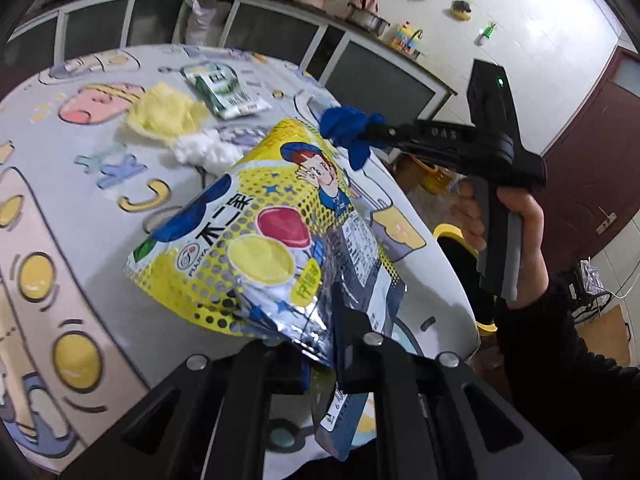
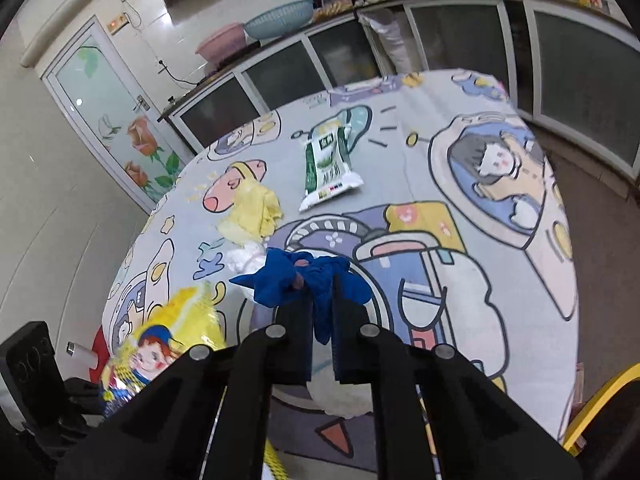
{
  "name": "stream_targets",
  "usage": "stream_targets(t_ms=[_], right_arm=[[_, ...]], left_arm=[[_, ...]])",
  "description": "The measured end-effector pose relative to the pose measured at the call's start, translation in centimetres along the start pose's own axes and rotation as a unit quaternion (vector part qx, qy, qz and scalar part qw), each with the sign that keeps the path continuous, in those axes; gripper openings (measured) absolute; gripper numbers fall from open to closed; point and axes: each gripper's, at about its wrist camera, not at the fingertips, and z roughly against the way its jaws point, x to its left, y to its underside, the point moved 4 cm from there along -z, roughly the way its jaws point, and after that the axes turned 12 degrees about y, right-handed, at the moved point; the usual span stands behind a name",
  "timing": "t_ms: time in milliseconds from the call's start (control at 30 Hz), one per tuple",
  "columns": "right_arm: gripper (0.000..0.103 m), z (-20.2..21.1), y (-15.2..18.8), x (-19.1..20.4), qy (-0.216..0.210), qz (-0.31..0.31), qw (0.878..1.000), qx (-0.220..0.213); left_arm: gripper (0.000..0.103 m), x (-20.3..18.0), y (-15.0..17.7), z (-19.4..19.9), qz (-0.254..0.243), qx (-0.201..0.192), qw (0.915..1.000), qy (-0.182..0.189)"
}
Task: Collect trash
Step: 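Carry the snack bag and blue glove over the bin and open both tools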
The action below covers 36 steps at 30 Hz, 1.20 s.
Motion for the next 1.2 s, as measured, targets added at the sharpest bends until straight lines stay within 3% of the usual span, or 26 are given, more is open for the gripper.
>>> stream_targets(t_ms=[367, 700, 1000, 1200], right_arm=[[0.007, 3.2, 1.8, -0.6, 0.029, 0.001, 1.000, -0.010], [0.007, 8.6, 4.0, -6.5, 0.092, -0.034, 0.995, -0.028], [0.007, 17.3, 4.3, -12.5, 0.154, -0.077, 0.981, -0.089], [0.007, 22.2, 5.2, -15.8, 0.198, -0.098, 0.967, -0.124]], left_arm=[[0.007, 0.0, 0.5, 2.6, -0.005, -0.017, 0.9996, -0.021], [0.007, -2.4, -0.6, 0.8, -0.039, -0.003, 0.9992, -0.013], [0.007, -9.3, -5.4, -0.9, -0.113, -0.023, 0.9932, 0.019], [0.007, -15.1, -8.5, -2.8, -0.164, -0.031, 0.9846, 0.053]])
